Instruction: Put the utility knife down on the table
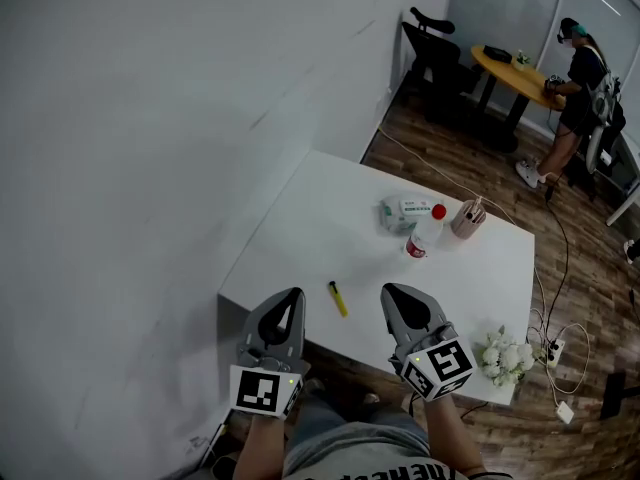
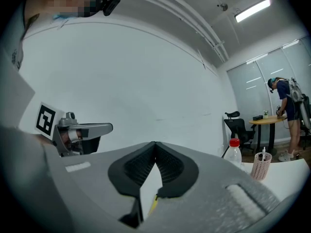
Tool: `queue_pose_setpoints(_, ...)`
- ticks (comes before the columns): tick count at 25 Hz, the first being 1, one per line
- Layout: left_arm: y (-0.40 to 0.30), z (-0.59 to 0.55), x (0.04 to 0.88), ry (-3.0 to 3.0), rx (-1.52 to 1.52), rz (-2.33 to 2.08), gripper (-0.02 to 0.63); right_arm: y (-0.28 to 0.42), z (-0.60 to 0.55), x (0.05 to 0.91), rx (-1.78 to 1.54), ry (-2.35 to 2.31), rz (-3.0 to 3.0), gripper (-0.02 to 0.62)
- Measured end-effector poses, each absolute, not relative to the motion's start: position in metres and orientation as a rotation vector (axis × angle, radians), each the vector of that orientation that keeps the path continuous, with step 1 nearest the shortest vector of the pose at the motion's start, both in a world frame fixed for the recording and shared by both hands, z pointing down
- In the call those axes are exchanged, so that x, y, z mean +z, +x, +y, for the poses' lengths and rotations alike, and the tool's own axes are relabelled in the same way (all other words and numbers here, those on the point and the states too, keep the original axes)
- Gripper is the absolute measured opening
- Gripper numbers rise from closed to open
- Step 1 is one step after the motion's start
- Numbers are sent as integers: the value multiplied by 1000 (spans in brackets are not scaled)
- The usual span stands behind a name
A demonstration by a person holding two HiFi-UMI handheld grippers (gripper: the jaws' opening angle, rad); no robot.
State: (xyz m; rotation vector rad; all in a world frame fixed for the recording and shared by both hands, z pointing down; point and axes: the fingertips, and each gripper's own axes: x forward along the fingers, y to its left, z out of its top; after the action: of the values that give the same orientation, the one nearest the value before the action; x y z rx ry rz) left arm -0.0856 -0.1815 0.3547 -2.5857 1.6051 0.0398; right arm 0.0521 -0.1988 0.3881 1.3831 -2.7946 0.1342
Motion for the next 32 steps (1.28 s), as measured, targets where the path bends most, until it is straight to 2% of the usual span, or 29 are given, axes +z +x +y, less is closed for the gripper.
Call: queue_pose_setpoints(32, -57, -142, 341, -2514, 74, 1649, 12, 76, -162, 354, -4, 1325, -2867, 0)
